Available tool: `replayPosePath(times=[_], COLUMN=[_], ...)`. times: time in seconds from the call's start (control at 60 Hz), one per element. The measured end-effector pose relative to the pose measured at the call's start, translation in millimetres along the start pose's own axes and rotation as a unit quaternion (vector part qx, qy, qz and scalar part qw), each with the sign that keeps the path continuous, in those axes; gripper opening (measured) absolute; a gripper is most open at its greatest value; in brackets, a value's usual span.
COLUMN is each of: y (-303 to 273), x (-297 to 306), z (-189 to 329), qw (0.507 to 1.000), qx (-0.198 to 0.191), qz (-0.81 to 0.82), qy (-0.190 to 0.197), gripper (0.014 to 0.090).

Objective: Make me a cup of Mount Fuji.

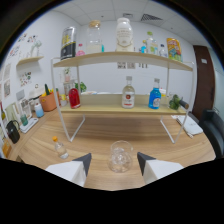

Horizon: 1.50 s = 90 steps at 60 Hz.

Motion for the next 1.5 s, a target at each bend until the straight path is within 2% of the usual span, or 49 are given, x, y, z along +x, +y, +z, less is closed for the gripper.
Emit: replayPosePath(times=[0.083,0.217,0.317,0.483,0.567,0.7,0.75,0.983,1.2,1.317,1.5], y=[-20.9,-83.0,-125.2,-153.8,-150.8,-139.3,-139.6,-138.0,-132.1,-84.8,-15.7], x=[37.2,83.8,106.0,132.6,141.2,149.7,145.8,139.8,131.3,122.8,115.5], z=[-4.4,4.8,26.9,82.3,109.8,134.9,137.9,125.1,73.2,60.7,59.5], qw=[1.000,0.997,0.995,0.994,0.995,0.997,0.997,0.997,0.996,0.998,0.999], qx=[0.011,0.063,0.096,0.105,0.090,0.068,0.070,0.070,0.084,0.045,-0.008], qz=[0.006,0.012,0.022,0.017,0.010,-0.002,-0.004,0.011,0.029,0.031,0.017], qy=[0.018,0.035,0.033,0.037,0.037,0.039,0.026,0.013,0.008,0.004,0.026], gripper=[0.0858,0.0860,0.0858,0.0798,0.0713,0.0454,0.0374,0.0357,0.0356,0.0357,0.0357])
